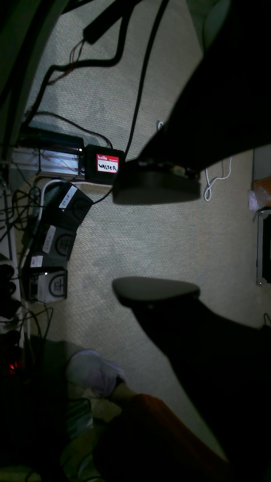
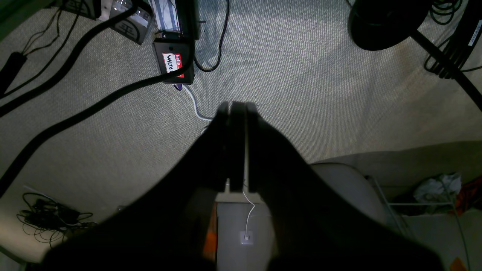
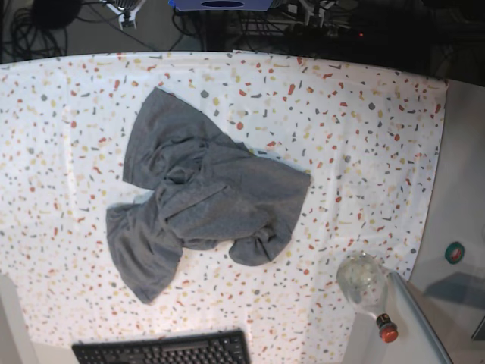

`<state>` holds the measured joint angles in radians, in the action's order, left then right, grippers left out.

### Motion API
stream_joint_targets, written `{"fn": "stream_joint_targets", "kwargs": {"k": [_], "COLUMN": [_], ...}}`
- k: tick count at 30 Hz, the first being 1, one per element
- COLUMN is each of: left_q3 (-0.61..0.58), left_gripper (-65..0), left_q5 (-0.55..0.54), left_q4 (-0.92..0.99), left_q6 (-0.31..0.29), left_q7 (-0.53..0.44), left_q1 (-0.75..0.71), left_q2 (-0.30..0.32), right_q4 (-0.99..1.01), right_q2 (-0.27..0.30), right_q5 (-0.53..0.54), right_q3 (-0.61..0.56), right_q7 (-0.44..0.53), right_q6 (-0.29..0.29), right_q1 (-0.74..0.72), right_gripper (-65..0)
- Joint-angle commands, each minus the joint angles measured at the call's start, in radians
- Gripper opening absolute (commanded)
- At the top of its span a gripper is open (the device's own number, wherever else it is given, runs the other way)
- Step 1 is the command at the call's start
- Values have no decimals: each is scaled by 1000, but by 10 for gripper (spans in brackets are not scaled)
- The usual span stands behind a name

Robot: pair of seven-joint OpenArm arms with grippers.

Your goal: Layout the t-shirt on the table in an organized manner, then fold the t-shirt properly

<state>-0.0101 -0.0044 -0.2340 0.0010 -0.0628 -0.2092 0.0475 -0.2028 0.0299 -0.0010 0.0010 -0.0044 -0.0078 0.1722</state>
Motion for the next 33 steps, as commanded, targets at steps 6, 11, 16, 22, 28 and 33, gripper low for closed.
{"fn": "stream_joint_targets", "kwargs": {"k": [6, 11, 16, 22, 28, 33], "left_q3": [-1, -1, -1, 9, -1, 12], "left_gripper": [-650, -650, -650, -650, -650, -650], "left_q5": [10, 10, 10, -1, -1, -10], "left_q4": [-5, 2, -5, -83, -420, -738], "left_q6": [4, 4, 4, 4, 4, 4], "left_q7": [1, 1, -1, -2, -1, -1], "left_q1": [-9, -3, -5, -43, -267, -468], "left_q2": [2, 2, 4, 24, 73, 137], "right_q4": [-1, -1, -1, -54, -412, -898], "right_q2": [5, 6, 5, 6, 17, 14], "right_q5": [3, 3, 3, 2, -1, -1], "right_q3": [3, 3, 3, 3, 138, 199], "right_q7": [-3, -3, -3, -9, -98, -237], "right_q6": [1, 1, 1, -2, -4, -4], "right_q1": [5, 5, -3, 34, 255, 476], "right_gripper": [-650, -650, -650, -650, -650, -650]}}
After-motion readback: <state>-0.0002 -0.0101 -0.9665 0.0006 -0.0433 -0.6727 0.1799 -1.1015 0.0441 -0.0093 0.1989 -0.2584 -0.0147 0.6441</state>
